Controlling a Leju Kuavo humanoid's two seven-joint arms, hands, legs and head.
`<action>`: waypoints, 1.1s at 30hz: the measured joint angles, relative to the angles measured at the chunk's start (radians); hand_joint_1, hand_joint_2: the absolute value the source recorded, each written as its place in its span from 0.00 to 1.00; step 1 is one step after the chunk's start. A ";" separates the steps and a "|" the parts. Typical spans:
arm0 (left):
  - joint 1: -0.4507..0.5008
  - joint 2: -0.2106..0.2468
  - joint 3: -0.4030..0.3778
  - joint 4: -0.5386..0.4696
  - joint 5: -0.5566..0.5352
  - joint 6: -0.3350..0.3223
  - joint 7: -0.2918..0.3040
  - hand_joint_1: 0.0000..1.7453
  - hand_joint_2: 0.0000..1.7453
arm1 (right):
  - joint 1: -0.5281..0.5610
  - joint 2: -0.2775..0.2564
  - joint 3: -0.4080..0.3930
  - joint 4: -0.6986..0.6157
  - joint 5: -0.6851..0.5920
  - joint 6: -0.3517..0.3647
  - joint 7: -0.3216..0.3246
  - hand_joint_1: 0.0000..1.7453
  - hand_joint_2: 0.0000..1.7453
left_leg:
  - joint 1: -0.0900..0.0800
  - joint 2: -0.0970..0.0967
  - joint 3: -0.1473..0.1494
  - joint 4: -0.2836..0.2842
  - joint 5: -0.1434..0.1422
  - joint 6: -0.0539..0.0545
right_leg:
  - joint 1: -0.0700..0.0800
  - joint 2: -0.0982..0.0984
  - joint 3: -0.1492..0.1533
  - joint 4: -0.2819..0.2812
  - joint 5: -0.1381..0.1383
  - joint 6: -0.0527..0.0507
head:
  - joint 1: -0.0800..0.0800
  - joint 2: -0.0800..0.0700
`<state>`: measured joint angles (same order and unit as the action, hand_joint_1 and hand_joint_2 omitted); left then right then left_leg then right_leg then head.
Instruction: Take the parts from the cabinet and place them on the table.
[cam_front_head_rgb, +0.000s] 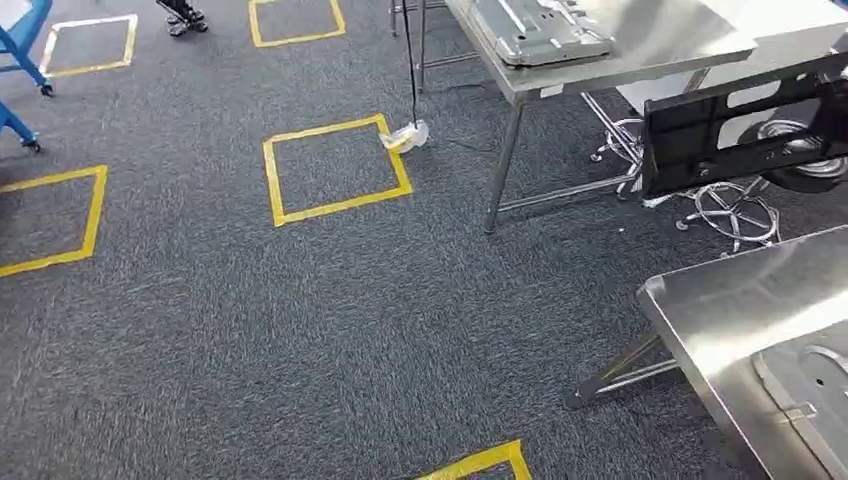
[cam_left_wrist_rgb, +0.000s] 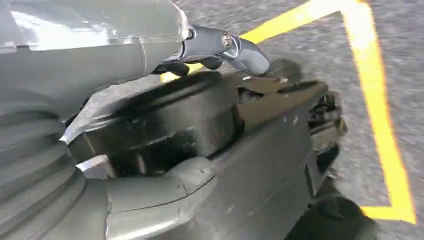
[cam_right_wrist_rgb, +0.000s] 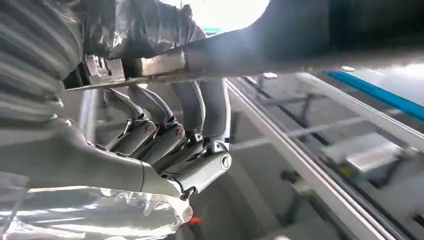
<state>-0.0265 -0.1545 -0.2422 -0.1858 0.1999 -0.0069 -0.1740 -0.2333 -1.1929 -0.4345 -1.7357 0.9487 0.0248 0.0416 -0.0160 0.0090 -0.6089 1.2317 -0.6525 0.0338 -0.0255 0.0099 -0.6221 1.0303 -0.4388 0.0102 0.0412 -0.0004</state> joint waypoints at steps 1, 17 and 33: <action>-0.002 0.000 0.002 0.000 0.002 0.000 0.000 0.00 1.00 | 0.009 0.000 -0.008 0.005 -0.001 0.002 0.000 1.00 1.00 | 0.000 -0.001 -0.040 0.076 -0.025 0.001 | 0.003 0.012 0.000 0.000 0.000 -0.002 | 0.000 0.000; 0.002 -0.005 0.010 0.001 0.005 0.002 0.016 0.00 1.00 | 0.172 0.014 -0.143 0.110 0.004 0.005 0.003 1.00 1.00 | 0.001 0.006 0.085 -0.261 0.185 0.050 | -0.010 -0.001 -0.127 0.244 -0.115 0.062 | 0.003 0.000; -0.003 0.000 0.013 0.001 -0.010 -0.001 0.008 0.00 1.00 | 0.348 0.136 -0.288 0.122 0.043 0.001 -0.023 1.00 1.00 | 0.002 -0.002 -0.062 0.113 -0.014 0.001 | -0.004 0.034 0.011 -0.001 -0.008 0.006 | 0.002 0.000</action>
<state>-0.0295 -0.1545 -0.2289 -0.1850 0.1904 -0.0076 -0.1659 0.1149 -1.0570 -0.7225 -1.6133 0.9915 0.0260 0.0183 -0.0145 0.0066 -0.6705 1.3452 -0.6660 0.0348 -0.0291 0.0438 -0.6114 1.0293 -0.4466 0.0164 0.0427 -0.0004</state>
